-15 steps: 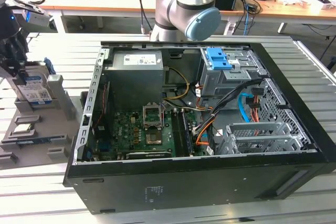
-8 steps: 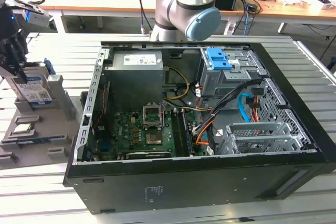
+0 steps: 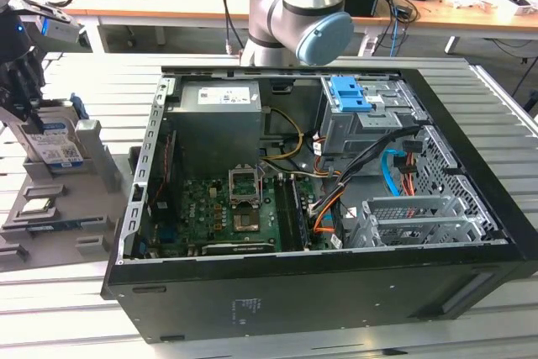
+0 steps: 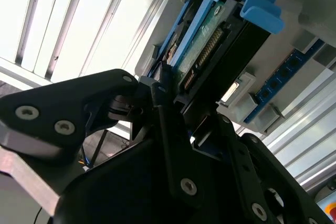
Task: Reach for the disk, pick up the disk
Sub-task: 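Pick up the disk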
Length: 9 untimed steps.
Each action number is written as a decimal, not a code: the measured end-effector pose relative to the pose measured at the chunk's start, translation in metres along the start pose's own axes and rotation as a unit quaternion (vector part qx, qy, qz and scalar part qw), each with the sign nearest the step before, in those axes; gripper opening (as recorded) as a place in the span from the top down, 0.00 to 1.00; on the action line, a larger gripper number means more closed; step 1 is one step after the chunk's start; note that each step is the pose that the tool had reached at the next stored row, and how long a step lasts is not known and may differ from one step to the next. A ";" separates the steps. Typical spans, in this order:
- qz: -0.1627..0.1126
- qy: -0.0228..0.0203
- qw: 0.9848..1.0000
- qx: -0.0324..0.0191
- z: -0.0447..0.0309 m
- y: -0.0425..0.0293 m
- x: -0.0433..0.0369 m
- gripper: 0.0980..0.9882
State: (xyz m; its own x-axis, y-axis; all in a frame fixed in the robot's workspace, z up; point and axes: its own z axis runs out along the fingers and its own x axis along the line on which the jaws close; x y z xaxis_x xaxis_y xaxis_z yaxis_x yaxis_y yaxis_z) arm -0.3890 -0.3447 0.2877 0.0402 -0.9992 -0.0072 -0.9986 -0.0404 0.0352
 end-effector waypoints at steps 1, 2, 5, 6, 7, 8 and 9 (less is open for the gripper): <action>0.000 0.000 1.000 0.000 0.0000 0.0000 0.0000 0.70; 0.000 0.000 1.000 0.000 0.0000 0.0000 0.0000 0.70; 0.000 0.000 1.000 0.000 -0.0017 0.0001 0.0000 0.70; 0.000 0.000 1.000 0.000 -0.0038 0.0001 0.0000 0.70; 0.000 0.000 1.000 0.000 -0.0050 0.0002 -0.0001 0.70; 0.000 0.000 1.000 0.000 -0.0062 0.0002 -0.0001 0.70; 0.000 0.000 1.000 0.000 -0.0082 0.0003 -0.0001 0.70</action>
State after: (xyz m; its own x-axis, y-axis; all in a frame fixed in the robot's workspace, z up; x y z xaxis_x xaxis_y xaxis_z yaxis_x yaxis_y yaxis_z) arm -0.3889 -0.3446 0.2959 0.0402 -0.9992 -0.0074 -0.9986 -0.0404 0.0352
